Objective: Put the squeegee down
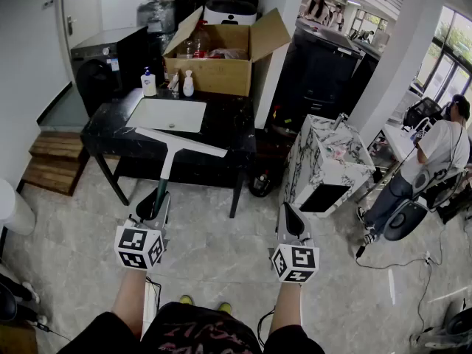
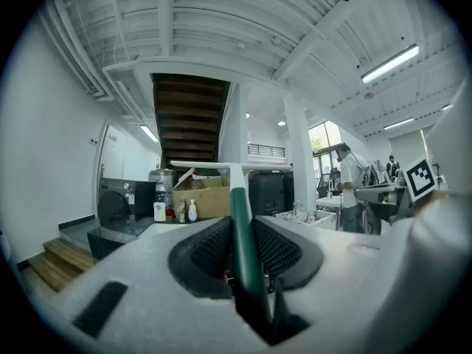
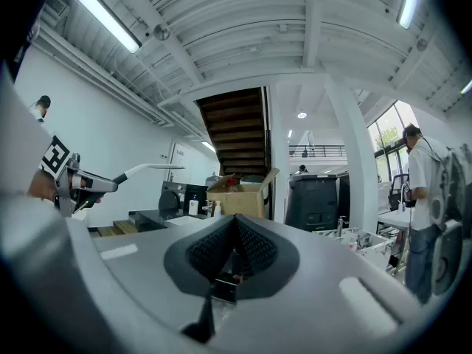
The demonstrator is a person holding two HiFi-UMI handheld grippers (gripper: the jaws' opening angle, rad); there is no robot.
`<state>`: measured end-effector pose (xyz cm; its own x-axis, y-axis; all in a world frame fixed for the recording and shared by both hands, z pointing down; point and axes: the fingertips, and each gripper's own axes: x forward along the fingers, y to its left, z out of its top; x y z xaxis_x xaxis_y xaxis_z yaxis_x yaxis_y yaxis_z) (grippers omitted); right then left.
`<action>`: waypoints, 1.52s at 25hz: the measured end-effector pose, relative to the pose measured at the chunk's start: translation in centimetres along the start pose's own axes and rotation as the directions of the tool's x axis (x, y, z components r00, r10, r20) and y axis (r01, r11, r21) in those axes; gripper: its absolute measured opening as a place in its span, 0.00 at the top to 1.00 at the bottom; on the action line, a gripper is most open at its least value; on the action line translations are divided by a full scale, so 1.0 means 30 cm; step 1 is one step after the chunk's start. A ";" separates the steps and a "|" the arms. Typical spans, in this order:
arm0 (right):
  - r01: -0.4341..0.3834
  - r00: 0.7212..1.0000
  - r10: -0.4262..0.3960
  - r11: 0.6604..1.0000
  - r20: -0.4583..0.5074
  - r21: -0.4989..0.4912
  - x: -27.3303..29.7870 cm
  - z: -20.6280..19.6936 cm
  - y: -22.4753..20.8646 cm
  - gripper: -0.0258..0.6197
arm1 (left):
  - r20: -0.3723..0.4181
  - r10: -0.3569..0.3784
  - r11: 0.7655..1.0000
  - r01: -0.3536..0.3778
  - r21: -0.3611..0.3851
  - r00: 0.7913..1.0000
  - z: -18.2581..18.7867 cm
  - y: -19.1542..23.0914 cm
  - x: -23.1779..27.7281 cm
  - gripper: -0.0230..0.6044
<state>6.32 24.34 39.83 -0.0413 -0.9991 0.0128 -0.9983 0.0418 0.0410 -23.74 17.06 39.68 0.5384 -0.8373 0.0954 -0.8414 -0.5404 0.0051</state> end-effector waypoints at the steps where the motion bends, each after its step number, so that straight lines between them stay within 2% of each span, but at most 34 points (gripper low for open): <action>1: -0.001 1.000 0.001 1.000 0.000 -0.002 0.004 0.002 0.003 0.95 | 0.001 0.000 1.000 0.000 -0.002 1.000 0.001 0.004 0.001 0.81; 21: -0.017 1.000 0.017 1.000 -0.002 -0.020 0.041 0.015 0.084 0.95 | 0.015 -0.016 1.000 0.016 -0.015 1.000 0.005 0.081 -0.007 0.81; 30: 0.005 1.000 -0.005 1.000 -0.007 -0.014 0.062 0.012 0.199 0.95 | 0.028 -0.049 0.998 0.050 -0.042 0.998 0.011 0.186 -0.026 0.81; 38: 0.024 1.000 -0.024 1.000 -0.003 -0.015 0.052 -0.011 0.310 0.95 | 0.035 -0.072 0.997 0.073 -0.035 0.997 -0.003 0.270 -0.045 0.81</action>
<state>-3.01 23.17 40.58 -0.0174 -0.9997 0.0146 -0.9982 0.0182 0.0567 -31.29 13.82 39.68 0.5987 -0.7987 0.0603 -0.8010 -0.5969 0.0466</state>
